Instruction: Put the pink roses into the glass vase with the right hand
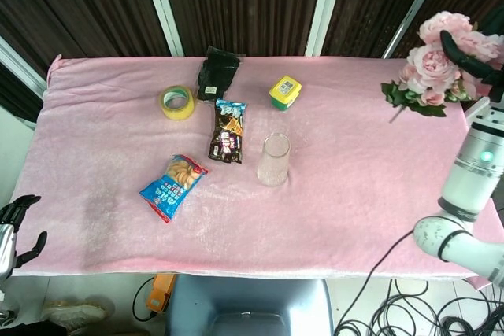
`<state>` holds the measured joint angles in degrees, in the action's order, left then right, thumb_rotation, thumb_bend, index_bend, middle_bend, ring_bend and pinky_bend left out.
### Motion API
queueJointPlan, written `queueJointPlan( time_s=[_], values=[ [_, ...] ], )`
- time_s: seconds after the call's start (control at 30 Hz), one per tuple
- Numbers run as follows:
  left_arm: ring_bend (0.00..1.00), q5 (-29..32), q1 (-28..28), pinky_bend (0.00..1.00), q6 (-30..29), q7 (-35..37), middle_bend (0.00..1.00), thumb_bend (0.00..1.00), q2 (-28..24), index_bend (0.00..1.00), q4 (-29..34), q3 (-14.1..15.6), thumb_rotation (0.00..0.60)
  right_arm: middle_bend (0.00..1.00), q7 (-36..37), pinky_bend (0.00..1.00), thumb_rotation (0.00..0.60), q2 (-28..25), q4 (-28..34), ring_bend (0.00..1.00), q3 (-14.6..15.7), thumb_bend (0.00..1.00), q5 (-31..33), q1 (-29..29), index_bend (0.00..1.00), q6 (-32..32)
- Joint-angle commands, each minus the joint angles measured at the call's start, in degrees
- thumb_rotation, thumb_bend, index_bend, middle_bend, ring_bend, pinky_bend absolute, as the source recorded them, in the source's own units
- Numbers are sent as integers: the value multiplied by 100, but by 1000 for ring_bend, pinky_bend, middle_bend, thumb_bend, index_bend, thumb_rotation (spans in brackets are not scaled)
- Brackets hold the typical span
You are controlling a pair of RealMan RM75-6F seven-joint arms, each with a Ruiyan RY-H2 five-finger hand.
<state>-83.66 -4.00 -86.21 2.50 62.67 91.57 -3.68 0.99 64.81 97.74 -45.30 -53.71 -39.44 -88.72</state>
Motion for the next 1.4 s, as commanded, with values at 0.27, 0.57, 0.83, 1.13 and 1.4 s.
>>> queueJointPlan(
  time_s=[0.27,0.57,0.83,1.13,1.4],
  values=[
    [233,-8,28,444,-6,223,199,352,-52,217,-48,6,600,763,593,1000,600,349,727,762,-689,205,484,-707,911,269],
    [234,-58,54,444,-40,336,199,352,-84,217,-63,24,600,763,718,1000,600,774,571,764,-395,208,291,-1168,911,514],
    [234,-77,84,443,-78,442,198,352,-104,217,-87,29,600,763,1097,1000,600,1277,93,764,-50,211,16,-1444,911,719],
    [234,-61,104,443,-88,600,198,351,-134,217,-118,16,600,763,1410,1000,600,1773,-527,765,275,212,-199,-1663,911,966],
    [234,-33,104,443,-60,675,198,352,-143,217,-158,4,600,763,1227,1000,600,1958,-961,765,472,213,-438,-1729,911,943]
  ],
)
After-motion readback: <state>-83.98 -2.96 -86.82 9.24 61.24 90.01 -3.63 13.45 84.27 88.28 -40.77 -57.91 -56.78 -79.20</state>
